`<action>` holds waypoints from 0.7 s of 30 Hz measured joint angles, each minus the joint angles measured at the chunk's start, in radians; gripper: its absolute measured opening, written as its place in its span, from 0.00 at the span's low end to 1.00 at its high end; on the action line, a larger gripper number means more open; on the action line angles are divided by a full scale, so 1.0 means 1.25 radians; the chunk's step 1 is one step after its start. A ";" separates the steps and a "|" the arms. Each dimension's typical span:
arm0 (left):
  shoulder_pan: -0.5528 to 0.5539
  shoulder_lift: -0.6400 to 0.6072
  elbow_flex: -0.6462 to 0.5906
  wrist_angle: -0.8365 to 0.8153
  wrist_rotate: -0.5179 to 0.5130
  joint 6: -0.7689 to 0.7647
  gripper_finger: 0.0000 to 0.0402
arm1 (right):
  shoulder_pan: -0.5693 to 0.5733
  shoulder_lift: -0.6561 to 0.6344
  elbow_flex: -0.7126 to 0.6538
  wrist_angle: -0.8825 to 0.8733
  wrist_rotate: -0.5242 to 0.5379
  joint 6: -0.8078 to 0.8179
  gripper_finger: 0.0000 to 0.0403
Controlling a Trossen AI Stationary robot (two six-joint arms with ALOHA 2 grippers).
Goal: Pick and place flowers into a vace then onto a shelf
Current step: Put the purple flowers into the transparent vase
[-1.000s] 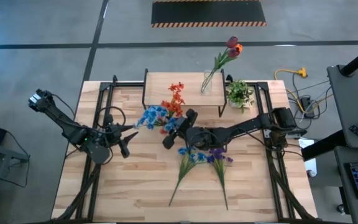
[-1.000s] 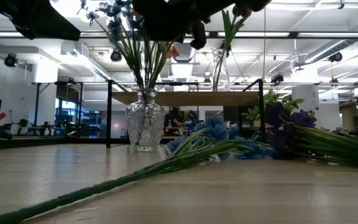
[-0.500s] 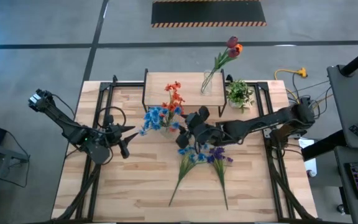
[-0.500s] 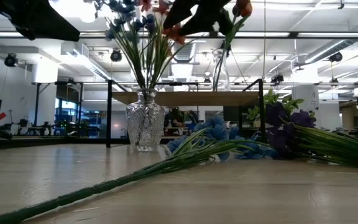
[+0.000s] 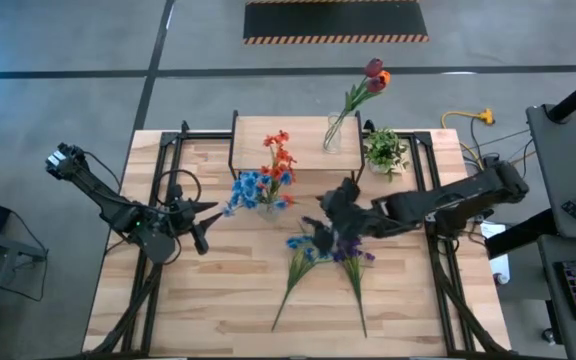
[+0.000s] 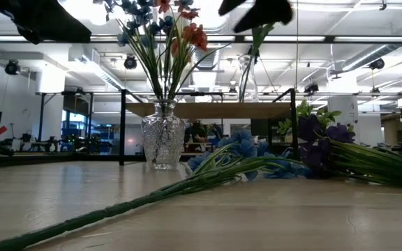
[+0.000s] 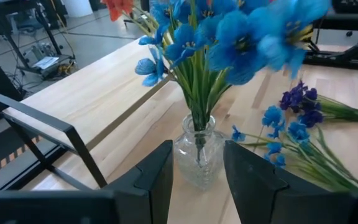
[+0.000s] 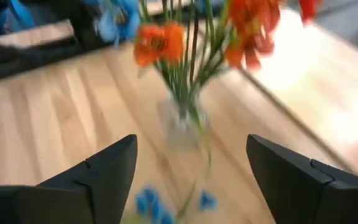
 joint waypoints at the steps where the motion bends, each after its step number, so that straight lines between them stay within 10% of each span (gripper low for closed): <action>1: 0.000 0.001 0.000 0.004 0.000 0.000 0.31 | 0.010 -0.013 0.000 -0.041 -0.009 0.034 0.73; 21: 0.002 0.007 0.000 0.032 -0.010 0.000 0.31 | 0.200 0.008 -0.022 -0.387 -0.230 0.680 0.68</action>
